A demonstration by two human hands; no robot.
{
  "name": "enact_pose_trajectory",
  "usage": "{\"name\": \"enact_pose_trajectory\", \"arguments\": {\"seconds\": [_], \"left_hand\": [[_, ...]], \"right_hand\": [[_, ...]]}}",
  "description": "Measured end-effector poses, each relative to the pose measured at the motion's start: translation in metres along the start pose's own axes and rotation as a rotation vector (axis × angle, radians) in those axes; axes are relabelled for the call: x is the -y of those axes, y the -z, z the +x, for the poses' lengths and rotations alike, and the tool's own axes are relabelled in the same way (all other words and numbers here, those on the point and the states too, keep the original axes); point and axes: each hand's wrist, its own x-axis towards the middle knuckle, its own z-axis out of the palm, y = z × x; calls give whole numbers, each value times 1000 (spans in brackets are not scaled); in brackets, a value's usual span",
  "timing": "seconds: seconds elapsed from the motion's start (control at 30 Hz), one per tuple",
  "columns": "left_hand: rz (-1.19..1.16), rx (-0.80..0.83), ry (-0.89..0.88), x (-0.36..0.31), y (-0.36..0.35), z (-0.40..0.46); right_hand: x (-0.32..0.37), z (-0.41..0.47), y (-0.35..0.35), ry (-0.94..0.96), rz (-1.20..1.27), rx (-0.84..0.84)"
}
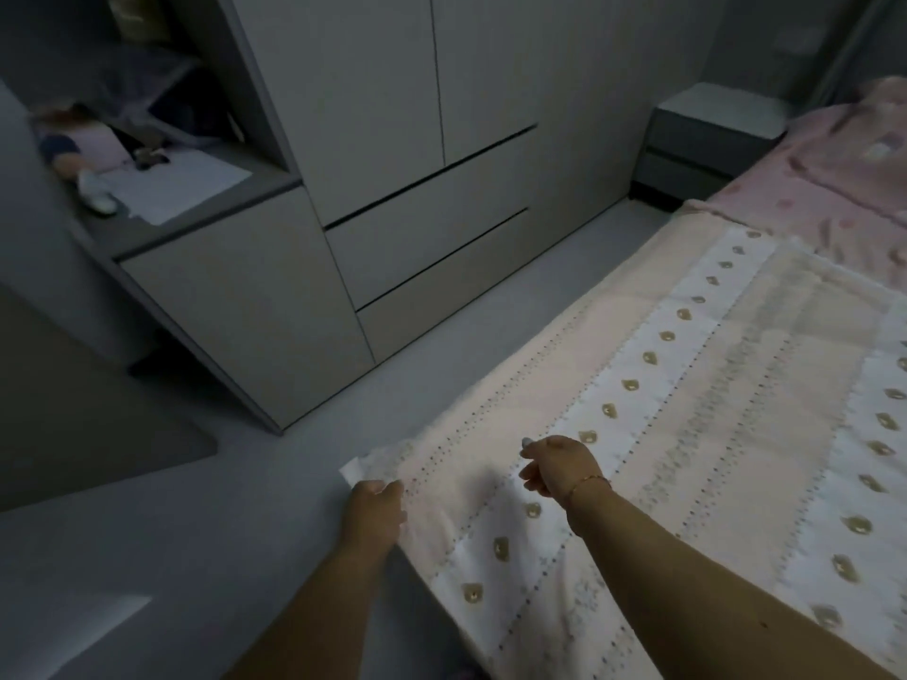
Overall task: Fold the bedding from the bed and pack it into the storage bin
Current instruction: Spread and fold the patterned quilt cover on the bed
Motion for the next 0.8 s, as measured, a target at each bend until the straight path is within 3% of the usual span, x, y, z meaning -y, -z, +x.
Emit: {"name": "enact_pose_trajectory", "arguments": {"seconds": [0.13,0.3,0.47,0.67,0.8], "left_hand": [[124,-34,74,50,28,99],[183,-47,99,36,46,125],[4,34,127,37,42,159],[-384,94,385,31,33,194],[-651,126,392,17,34,215]], "right_hand": [[-4,39,-52,-32,-87,50],[-8,80,-103,-48,-296,94],[-17,106,-129,28,-507,104],[-33,135,-137,-1,-696,137],[-37,142,-139,12,-748,95]]}}
